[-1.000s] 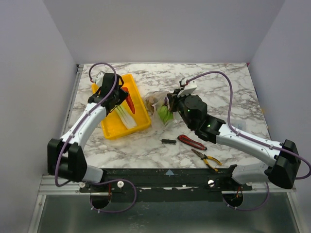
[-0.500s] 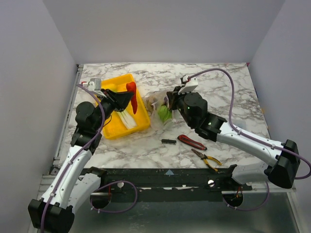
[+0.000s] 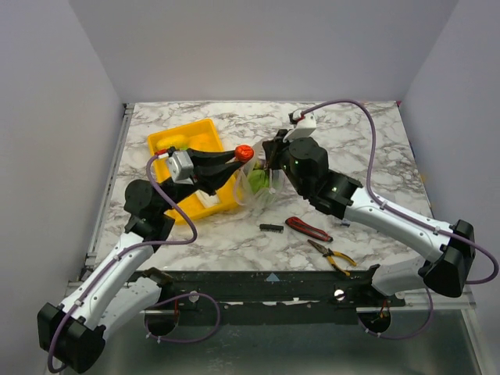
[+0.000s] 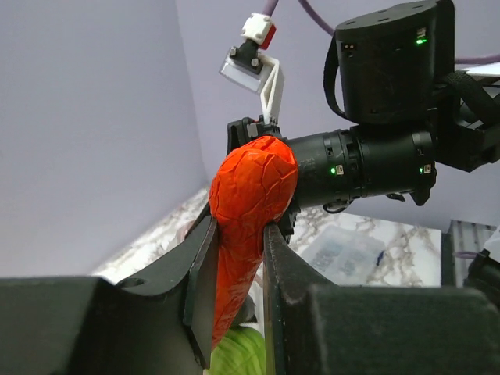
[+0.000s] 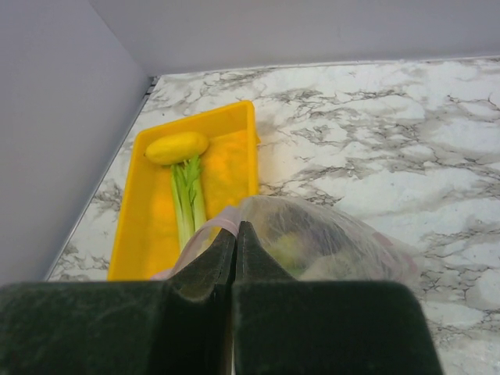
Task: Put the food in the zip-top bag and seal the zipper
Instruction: Place the fake vegetable in the zipper food storage bag.
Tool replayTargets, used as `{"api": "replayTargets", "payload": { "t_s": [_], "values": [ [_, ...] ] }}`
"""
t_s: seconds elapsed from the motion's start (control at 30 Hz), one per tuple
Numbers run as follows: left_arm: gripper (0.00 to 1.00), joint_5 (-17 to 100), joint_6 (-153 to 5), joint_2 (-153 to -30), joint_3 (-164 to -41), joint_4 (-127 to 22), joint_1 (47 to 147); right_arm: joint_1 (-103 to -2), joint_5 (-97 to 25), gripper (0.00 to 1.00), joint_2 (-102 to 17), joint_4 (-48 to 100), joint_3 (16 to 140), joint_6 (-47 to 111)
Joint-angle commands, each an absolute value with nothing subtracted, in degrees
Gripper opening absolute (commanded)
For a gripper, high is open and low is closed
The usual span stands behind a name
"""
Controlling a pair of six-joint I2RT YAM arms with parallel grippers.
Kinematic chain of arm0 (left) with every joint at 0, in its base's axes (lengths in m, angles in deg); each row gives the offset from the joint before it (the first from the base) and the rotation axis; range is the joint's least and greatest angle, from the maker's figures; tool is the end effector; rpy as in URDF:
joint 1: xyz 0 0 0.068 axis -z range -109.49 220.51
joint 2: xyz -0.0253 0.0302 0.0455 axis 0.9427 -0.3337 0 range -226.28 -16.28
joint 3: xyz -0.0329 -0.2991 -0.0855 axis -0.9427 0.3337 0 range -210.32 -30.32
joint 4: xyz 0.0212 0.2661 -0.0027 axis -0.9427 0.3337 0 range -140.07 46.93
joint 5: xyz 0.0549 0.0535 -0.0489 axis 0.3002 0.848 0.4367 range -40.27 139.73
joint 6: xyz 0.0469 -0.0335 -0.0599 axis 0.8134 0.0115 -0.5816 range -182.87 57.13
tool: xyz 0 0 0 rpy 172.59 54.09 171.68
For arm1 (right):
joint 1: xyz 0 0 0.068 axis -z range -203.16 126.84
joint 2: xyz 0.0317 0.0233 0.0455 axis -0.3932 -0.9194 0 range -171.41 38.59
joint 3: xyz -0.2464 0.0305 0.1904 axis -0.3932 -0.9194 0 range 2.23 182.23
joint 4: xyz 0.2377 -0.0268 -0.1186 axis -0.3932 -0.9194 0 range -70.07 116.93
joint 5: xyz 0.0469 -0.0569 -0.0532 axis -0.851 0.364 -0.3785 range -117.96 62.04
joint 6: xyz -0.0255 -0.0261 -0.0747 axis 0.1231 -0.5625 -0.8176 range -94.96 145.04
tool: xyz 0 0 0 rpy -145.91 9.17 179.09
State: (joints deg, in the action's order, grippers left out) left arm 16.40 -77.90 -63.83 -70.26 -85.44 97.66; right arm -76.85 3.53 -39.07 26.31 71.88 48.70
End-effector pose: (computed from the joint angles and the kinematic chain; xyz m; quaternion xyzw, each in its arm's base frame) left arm 0.1508 -0.1221 0.4276 0.2964 0.4664 -0.4334 0.7119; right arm 0.2354 0.2564 0.4157 -0.0183 0.7508 0.2315 0.6183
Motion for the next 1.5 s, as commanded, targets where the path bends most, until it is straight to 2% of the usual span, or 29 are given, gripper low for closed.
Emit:
{"api": "replayTargets", "payload": {
  "t_s": [0.0, 0.27, 0.5, 0.77, 0.9, 1.13, 1.37, 1.47],
  "values": [
    [0.0, 13.72, -74.4, -64.84, -66.17, -97.31, 98.34, -77.28, 4.61, 0.0, -39.36, 27.12, 75.27, 51.04],
    [0.0, 12.7, -92.77, -71.82, -60.87, -117.96, 98.54, -77.28, 4.75, 0.0, -39.47, 27.11, 75.53, 50.71],
    [0.0, 16.81, -92.45, -76.56, -58.4, -122.94, 98.76, -77.22, 4.71, 0.0, -39.1, 27.11, 75.28, 50.68],
    [0.0, 18.62, -95.04, -90.17, -57.72, -138.38, 98.94, -77.27, 4.54, 0.0, -38.4, 27.9, 74.5, 50.51],
    [0.0, 22.92, -89.94, -93.06, -55.64, -139.25, 98.98, -77.22, 4.61, 0.0, -37.92, 27.95, 73.81, 50.61],
    [0.0, 31.79, -79.07, -90.19, -51.68, -132.08, 100.39, -77.23, 5.22, 0.0, -37.0, 28.16, 72.63, 50.82],
    [0.0, 36.09, -81.68, -95.21, -51.78, -136.33, 100.39, -77.21, 4.21, 0.0, -37.16, 28.78, 72.48, 51.19],
    [0.3, 39.28, -82.96, -93.74, -51.83, -133.24, 100.39, -77.25, 4.57, 0.0, -36.9, 28.78, 72.29, 51.08]
  ]
}}
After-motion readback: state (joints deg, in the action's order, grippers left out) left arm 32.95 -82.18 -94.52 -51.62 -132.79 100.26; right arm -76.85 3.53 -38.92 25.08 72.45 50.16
